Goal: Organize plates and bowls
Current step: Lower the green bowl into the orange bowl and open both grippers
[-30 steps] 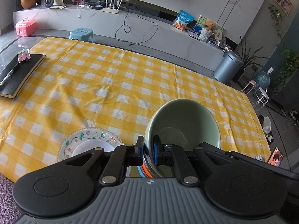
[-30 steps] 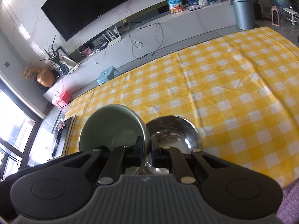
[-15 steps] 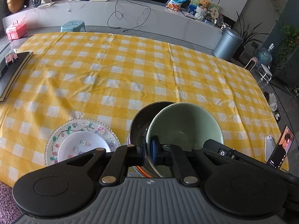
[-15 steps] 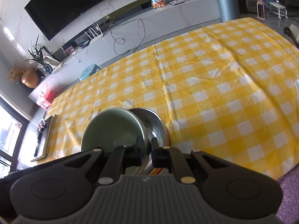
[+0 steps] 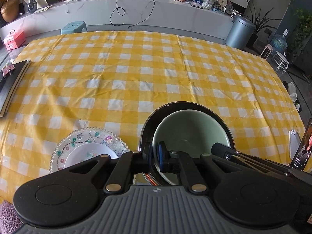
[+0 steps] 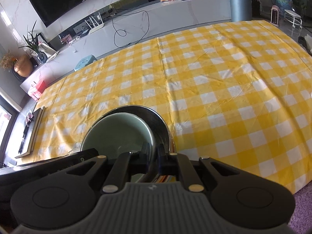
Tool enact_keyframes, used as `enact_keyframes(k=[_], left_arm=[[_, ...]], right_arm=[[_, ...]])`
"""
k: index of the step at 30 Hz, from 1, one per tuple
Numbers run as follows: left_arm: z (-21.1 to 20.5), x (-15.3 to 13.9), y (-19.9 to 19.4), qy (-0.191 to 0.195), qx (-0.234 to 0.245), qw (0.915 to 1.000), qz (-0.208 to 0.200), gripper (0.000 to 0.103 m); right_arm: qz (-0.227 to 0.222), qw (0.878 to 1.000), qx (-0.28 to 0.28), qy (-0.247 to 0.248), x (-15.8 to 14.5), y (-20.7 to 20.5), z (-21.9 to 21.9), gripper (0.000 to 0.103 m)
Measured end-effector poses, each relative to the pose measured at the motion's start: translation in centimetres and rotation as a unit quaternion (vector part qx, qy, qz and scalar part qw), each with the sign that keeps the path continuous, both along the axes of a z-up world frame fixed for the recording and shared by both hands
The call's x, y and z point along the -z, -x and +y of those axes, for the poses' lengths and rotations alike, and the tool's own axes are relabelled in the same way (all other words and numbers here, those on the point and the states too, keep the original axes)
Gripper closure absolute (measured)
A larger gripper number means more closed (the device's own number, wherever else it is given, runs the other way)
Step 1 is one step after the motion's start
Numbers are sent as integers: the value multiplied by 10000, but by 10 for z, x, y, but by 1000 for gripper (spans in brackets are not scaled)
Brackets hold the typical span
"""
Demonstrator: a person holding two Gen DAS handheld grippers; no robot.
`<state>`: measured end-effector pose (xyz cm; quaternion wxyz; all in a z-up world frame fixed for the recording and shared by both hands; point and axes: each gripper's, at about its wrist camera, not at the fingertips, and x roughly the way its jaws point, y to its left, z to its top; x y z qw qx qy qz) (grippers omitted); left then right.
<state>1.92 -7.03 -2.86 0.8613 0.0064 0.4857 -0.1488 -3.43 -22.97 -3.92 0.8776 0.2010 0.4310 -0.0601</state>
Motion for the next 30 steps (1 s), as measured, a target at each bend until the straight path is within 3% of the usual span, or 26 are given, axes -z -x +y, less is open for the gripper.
enact_keyframes(k=[13, 23, 25, 27, 29, 30], left_arm=[[-2, 1, -4, 16, 28, 9999, -152, 97], [0, -3, 0, 102, -4, 9996, -264, 97], [2, -6, 1, 140, -26, 9994, -314, 96], [5, -11, 3, 196, -67, 9991, -374, 95], [10, -15, 5, 292, -108, 9985, -444, 94], [12, -17, 6, 342, -129, 9982, -466, 87]], right_arm=[[-104, 9999, 30, 99, 4, -4, -1, 93], [-508, 9984, 165, 201, -11, 5, -3, 91], [-630, 9974, 178, 289, -16, 7, -3, 88], [-747, 9966, 154, 299, -21, 9, -2, 75], [-801, 9963, 124, 289, -24, 11, -2, 73], [-811, 9962, 120, 298, -25, 12, -1, 72]])
